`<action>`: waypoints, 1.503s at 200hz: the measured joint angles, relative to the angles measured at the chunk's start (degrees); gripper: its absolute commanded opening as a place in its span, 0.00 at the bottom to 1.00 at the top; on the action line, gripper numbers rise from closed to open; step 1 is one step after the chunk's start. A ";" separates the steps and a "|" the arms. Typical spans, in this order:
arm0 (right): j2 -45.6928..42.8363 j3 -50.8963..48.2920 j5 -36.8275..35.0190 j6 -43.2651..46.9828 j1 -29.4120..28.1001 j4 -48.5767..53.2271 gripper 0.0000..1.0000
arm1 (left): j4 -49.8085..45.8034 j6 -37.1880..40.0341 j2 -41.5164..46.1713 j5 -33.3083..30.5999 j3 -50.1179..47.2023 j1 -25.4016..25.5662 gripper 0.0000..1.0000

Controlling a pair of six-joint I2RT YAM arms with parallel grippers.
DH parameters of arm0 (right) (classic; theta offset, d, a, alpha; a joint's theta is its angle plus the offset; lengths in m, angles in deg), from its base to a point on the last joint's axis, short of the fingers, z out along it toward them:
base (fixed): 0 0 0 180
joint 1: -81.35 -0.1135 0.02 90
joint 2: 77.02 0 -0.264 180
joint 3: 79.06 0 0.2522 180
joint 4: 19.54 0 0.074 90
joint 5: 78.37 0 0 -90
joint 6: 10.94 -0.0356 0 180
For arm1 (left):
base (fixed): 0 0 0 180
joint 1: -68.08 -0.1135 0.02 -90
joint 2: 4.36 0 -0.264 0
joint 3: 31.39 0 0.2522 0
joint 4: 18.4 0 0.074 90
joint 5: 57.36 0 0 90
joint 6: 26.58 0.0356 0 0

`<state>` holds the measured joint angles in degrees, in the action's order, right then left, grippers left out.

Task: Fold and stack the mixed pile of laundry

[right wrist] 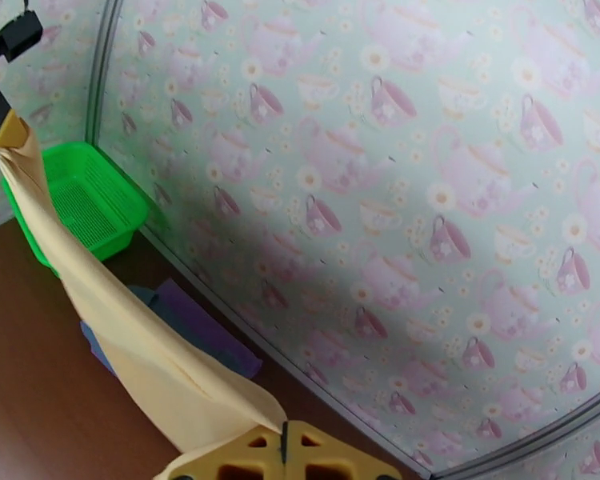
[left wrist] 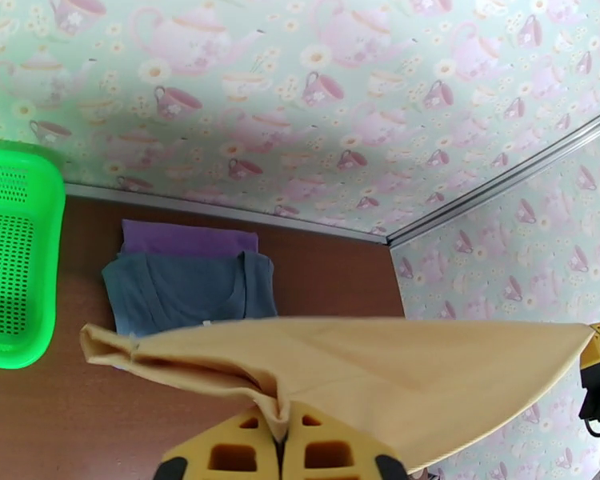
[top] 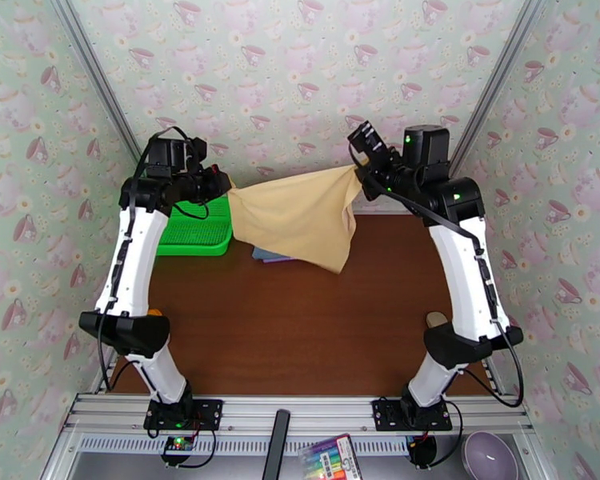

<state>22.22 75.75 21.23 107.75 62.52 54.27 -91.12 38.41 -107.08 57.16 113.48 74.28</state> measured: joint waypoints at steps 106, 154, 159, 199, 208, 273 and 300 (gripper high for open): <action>-45.59 -78.49 14.10 -13.94 -6.99 -11.34 0.00 | 20.83 -8.83 45.16 -2.45 -89.33 11.96 0.00; -53.42 -90.09 15.37 -24.17 -12.98 -12.02 0.00 | 21.07 -17.59 56.68 -5.46 -102.20 16.87 0.00; -53.51 -90.16 15.02 -24.61 -13.09 -11.98 0.00 | 21.14 -17.97 57.83 -6.08 -102.18 16.87 0.00; -48.46 -87.34 9.09 -24.35 -13.09 -11.04 0.00 | 21.05 -18.97 55.74 -8.92 -99.14 15.54 0.00; -45.77 -85.79 7.67 -23.80 -13.09 -10.75 0.00 | 21.64 -18.95 53.02 -8.92 -97.88 15.47 0.00; -35.34 -82.66 -4.07 -20.46 -12.13 -6.73 0.00 | 24.92 -15.54 29.66 -5.86 -80.98 15.54 0.00; -33.75 -82.01 -7.85 -19.71 -9.94 -5.90 0.00 | 24.35 -12.81 20.65 -4.24 -70.97 15.76 0.00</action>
<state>-11.52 -6.25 13.38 88.04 52.57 48.37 -66.77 25.60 -86.42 52.92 42.51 90.04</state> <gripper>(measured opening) 0.064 0.043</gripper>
